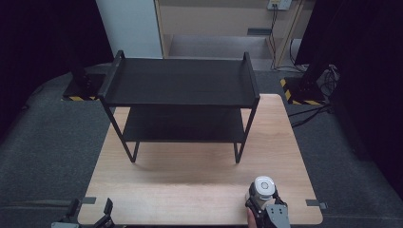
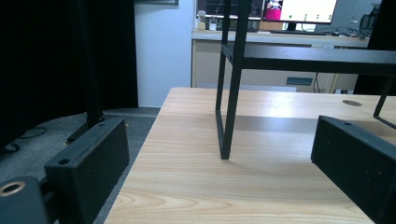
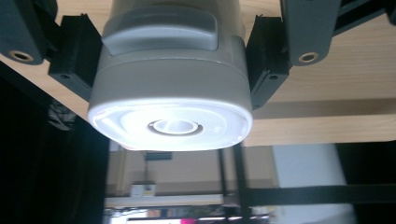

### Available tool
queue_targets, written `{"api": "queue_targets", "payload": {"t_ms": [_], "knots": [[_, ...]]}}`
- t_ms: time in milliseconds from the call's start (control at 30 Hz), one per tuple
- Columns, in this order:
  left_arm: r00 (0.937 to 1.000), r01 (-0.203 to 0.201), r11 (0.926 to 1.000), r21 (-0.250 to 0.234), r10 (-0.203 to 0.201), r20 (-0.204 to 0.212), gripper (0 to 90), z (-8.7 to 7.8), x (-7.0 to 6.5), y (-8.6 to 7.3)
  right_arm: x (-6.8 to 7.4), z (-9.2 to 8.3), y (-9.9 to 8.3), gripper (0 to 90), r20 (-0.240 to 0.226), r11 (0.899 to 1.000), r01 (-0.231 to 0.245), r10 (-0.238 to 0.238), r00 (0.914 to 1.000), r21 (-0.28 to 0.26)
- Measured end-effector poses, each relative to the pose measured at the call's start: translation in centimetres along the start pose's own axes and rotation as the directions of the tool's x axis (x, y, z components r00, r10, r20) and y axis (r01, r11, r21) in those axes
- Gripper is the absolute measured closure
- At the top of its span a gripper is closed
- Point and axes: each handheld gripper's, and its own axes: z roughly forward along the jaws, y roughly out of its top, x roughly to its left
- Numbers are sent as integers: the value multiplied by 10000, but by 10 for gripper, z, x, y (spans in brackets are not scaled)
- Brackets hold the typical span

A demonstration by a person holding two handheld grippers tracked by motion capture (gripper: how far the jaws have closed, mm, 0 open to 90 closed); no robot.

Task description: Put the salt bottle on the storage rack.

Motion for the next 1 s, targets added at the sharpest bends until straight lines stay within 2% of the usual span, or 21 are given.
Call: {"api": "queue_targets", "payload": {"t_ms": [33, 67, 100, 133, 167, 233, 367, 400, 433, 467, 500, 567, 800, 967, 1000], "knots": [[10000, 33, 10000, -22, -33, 17, 31, -1, 0, 0, 0, -1, 6, 316, -195, 10000, -21, 22, 9998, 66], [10000, 33, 10000, -22, -33, 17, 32, -1, 0, 0, 0, -1, 6, 316, -195, 10000, -21, 22, 9998, 66], [10000, 36, 10000, -41, -36, 69, 32, -2, 0, 0, 1, -3, 19, 316, -572, 9998, -31, 41, 9984, 171], [9999, 24, 10000, -38, -24, 108, 34, -2, 0, -1, 3, -3, 25, 316, -732, 9998, 6, 7, 9973, 179], [9999, 24, 10000, -38, -24, 108, 35, -2, 0, -1, 3, -3, 25, 316, -732, 9998, 6, 7, 9973, 179], [9998, 19, 10000, -36, -19, 194, 36, -4, 1, -1, 8, -2, 45, 316, -1237, 9999, 27, -11, 9923, 124], [9996, 143, 9999, -70, -141, 261, 36, -6, 1, -2, 16, 6, 70, 316, -1928, 9999, -55, 31, 9812, -121], [9996, 143, 9999, -70, -141, 261, 36, -6, 1, -2, 16, 6, 70, 316, -1928, 9999, -55, 31, 9812, -121], [9995, 166, 9998, -90, -164, 280, 36, -7, 1, -2, 19, 14, 83, 316, -2231, 9998, -62, 20, 9748, -181], [9995, 166, 9998, -90, -164, 280, 36, -7, 1, -2, 19, 14, 83, 316, -2231, 9998, -62, 20, 9748, -181], [9992, 246, 9996, -128, -242, 309, 36, -9, 1, -3, 23, 22, 96, 316, -2500, 9997, -74, 15, 9683, -226], [9991, 272, 9995, -140, -268, 315, 36, -10, 0, -3, 27, 29, 107, 316, -2729, 9995, -56, -30, 9620, -306], [9985, 402, 9991, -159, -395, 391, 36, -14, 2, -4, 44, 60, 139, 316, -3259, 9985, 178, -339, 9448, -521], [9982, 448, 9988, -214, -439, 398, 36, -14, 4, -3, 54, 83, 155, 316, -3397, 9989, 267, -380, 9398, -380], [9982, 448, 9988, -214, -439, 398, 36, -14, 4, -3, 54, 83, 155, 316, -3397, 9989, 267, -380, 9398, -380]]}}
